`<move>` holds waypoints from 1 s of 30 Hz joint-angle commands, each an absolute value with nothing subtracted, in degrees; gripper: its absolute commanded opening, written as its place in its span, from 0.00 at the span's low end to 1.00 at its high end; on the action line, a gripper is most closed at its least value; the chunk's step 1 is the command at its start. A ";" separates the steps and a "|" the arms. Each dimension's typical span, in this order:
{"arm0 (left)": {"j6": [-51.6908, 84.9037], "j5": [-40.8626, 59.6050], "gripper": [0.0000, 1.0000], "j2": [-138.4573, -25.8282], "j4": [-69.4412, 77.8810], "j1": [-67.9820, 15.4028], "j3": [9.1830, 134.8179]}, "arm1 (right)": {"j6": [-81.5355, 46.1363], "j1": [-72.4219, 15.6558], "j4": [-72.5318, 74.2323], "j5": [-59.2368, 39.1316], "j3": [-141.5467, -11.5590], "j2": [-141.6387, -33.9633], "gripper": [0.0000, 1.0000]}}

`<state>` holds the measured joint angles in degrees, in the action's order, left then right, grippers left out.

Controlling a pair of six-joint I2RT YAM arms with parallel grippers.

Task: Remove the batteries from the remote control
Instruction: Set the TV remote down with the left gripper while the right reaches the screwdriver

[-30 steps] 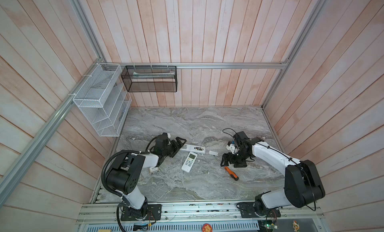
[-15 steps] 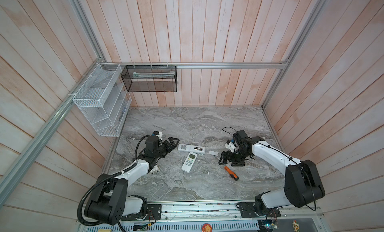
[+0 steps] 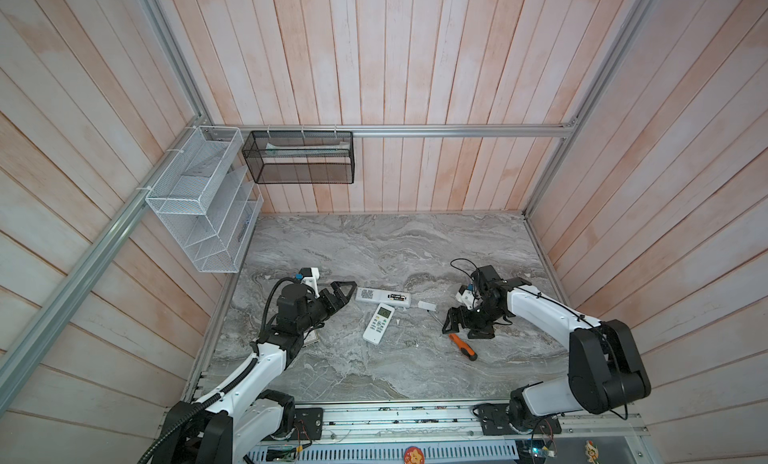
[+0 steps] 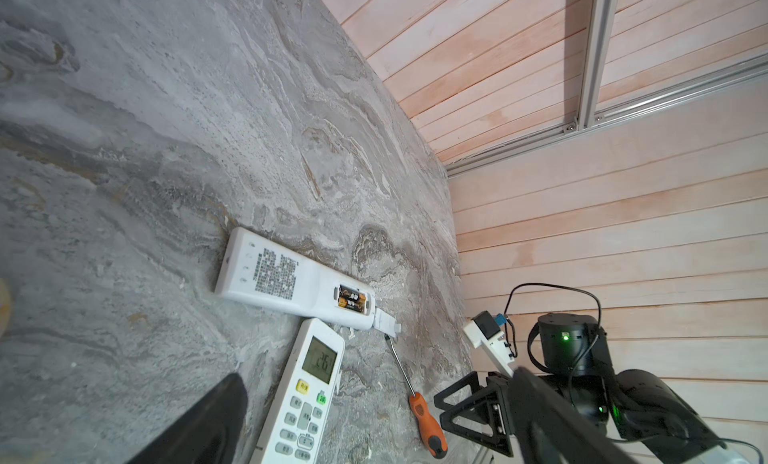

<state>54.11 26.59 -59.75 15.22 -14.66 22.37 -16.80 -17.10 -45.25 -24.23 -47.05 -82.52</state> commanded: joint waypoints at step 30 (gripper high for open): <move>61.70 33.48 1.00 -63.98 16.63 -14.49 21.93 | -36.19 -40.65 -37.27 -9.58 -39.46 -80.77 0.76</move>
